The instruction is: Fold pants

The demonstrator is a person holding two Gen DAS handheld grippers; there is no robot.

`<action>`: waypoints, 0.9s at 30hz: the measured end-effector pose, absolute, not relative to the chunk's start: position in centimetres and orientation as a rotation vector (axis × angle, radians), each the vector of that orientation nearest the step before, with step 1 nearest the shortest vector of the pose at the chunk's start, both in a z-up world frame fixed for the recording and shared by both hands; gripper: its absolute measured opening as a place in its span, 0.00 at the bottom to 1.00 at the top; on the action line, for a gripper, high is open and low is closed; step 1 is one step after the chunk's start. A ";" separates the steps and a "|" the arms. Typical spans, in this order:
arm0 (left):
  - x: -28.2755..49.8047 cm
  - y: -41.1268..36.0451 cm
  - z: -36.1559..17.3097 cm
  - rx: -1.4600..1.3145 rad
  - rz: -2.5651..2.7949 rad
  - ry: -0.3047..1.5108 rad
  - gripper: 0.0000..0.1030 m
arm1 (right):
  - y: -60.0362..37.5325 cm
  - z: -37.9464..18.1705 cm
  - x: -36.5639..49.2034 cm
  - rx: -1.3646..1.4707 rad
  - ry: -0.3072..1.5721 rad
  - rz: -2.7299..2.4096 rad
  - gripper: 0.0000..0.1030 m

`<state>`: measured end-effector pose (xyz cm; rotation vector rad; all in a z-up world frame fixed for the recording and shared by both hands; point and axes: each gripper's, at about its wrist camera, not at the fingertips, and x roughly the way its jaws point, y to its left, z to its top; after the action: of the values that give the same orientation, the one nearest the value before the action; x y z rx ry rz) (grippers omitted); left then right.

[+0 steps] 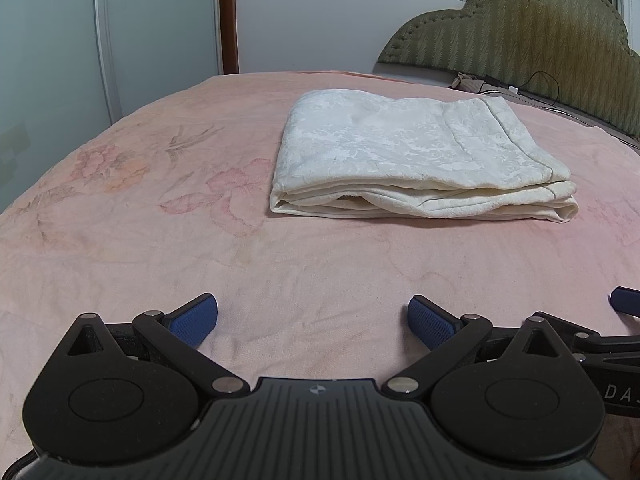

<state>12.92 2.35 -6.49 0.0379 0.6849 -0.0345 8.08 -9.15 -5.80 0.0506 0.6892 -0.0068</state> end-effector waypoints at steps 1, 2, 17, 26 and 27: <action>12.9 2.3 -6.5 0.038 -0.034 0.685 1.00 | -9.1 -5.8 8.1 0.050 0.689 -0.007 1.00; 12.9 2.3 -6.5 0.037 -0.035 0.686 1.00 | -9.2 -5.8 8.1 0.050 0.689 -0.007 1.00; 12.9 2.4 -6.5 0.037 -0.035 0.686 1.00 | -9.1 -5.8 8.1 0.050 0.689 -0.009 1.00; 12.9 2.4 -6.5 0.036 -0.035 0.686 1.00 | -9.1 -5.8 8.1 0.052 0.690 -0.037 1.00; 12.9 2.4 -6.5 0.036 -0.035 0.686 1.00 | -9.1 -5.8 8.1 0.052 0.690 -0.039 1.00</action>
<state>12.88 2.35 -6.49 0.0364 0.6860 -0.0352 8.13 -9.12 -5.84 0.0515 0.6903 -0.0389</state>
